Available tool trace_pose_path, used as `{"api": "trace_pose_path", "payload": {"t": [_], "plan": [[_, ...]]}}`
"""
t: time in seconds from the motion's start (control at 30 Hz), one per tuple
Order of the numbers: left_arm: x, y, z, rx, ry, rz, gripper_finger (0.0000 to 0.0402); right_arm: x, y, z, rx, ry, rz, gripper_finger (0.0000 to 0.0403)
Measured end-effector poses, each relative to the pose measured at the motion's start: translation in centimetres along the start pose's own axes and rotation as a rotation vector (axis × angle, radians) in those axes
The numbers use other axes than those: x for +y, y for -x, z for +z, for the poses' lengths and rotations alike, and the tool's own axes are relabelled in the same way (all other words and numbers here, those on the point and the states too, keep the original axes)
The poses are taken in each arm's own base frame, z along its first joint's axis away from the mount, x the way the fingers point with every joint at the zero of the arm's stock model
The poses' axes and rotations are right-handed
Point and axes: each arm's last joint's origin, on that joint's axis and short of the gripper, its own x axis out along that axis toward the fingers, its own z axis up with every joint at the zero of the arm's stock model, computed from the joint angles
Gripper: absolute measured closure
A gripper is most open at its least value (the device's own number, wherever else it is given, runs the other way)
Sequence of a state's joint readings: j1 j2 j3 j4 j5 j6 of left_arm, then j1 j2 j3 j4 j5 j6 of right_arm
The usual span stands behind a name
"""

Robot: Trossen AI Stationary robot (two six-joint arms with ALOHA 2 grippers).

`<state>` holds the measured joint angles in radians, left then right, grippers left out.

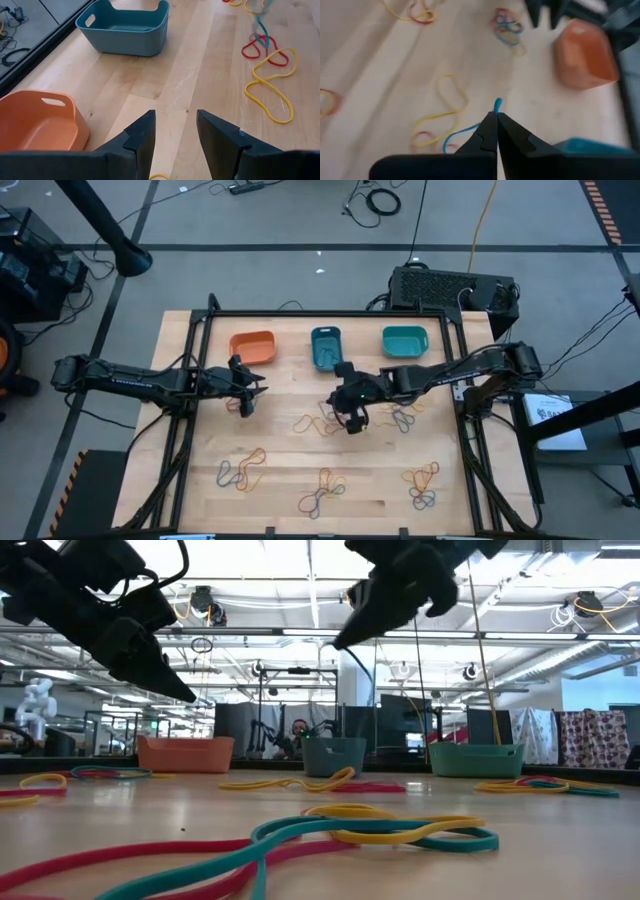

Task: Sort rubber bands into baskets
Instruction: Put the blue rubber band into the blue bin

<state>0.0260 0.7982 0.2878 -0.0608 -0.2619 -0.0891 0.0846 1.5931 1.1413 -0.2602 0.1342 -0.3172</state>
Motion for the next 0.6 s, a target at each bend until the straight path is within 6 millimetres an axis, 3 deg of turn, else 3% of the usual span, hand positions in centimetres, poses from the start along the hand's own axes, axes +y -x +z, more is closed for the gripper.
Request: {"api": "trace_pose_path", "payload": {"t": [0.3,0.6], "plan": [[0.0,0.0,0.0,0.000,0.000,0.000,0.0249,-2.4,0.8,1.8,-0.046,0.118,-0.140,0.0403],[0.0,0.0,0.0,0.000,-0.001,0.000,0.0249,-7.3,0.7,0.1,-0.003,0.113,-0.247,0.0403]]}}
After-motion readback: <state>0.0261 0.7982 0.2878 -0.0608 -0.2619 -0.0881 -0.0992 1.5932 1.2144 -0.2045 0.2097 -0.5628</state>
